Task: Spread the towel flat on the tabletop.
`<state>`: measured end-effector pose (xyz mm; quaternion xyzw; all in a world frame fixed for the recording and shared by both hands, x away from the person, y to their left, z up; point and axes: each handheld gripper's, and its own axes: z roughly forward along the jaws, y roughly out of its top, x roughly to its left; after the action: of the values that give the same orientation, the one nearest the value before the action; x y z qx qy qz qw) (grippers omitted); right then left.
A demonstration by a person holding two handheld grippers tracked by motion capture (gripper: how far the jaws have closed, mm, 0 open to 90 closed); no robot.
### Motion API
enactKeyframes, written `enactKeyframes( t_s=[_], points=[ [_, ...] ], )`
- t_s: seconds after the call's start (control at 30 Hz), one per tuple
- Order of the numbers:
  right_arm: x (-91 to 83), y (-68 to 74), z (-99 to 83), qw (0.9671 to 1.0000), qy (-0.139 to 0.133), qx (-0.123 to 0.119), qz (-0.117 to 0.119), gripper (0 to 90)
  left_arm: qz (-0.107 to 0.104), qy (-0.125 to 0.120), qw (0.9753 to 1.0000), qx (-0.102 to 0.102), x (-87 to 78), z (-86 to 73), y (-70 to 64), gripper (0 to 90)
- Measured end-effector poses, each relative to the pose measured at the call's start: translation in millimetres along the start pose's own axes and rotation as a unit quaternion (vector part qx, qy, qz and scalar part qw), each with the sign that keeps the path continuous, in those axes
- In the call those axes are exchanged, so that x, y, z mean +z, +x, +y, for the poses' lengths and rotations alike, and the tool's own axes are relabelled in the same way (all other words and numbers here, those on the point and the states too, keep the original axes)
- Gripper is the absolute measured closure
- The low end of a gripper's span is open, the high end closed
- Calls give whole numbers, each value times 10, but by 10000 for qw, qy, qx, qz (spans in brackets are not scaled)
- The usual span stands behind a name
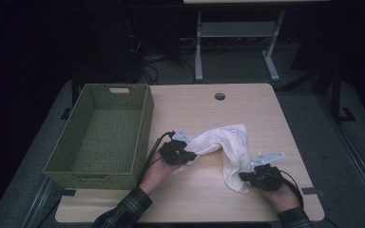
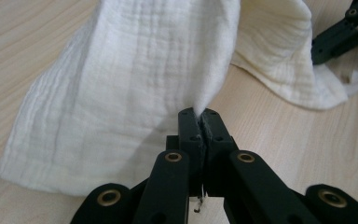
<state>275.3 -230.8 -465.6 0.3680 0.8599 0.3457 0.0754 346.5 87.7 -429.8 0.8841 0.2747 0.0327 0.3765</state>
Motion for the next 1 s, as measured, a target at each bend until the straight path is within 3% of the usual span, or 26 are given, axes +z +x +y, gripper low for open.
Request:
enactKeyframes(
  t_s=[0.17, 0.5, 0.67, 0.83, 1.0],
  points=[
    [-146, -189, -120, 9995, 12, 227, -234, 897, -48, -121, 9998, -126, -69, 19, 14, 880],
    [-320, -465, -247, 9963, -8, 554, -660, 895, -158, -361, 9991, -132, -277, 131, -15, 880],
    [-355, -369, -151, 9976, -207, 415, -510, 874, -283, -346, 9990, -88, -300, 195, -51, 880],
    [-321, -203, 22, 9985, -405, 99, -343, 868, -340, -492, 9982, 59, -406, 336, -132, 880],
    [-332, -173, 84, 9983, -490, 4, -327, 868, -351, -713, 9967, 186, -544, 473, -164, 880]
  ],
)
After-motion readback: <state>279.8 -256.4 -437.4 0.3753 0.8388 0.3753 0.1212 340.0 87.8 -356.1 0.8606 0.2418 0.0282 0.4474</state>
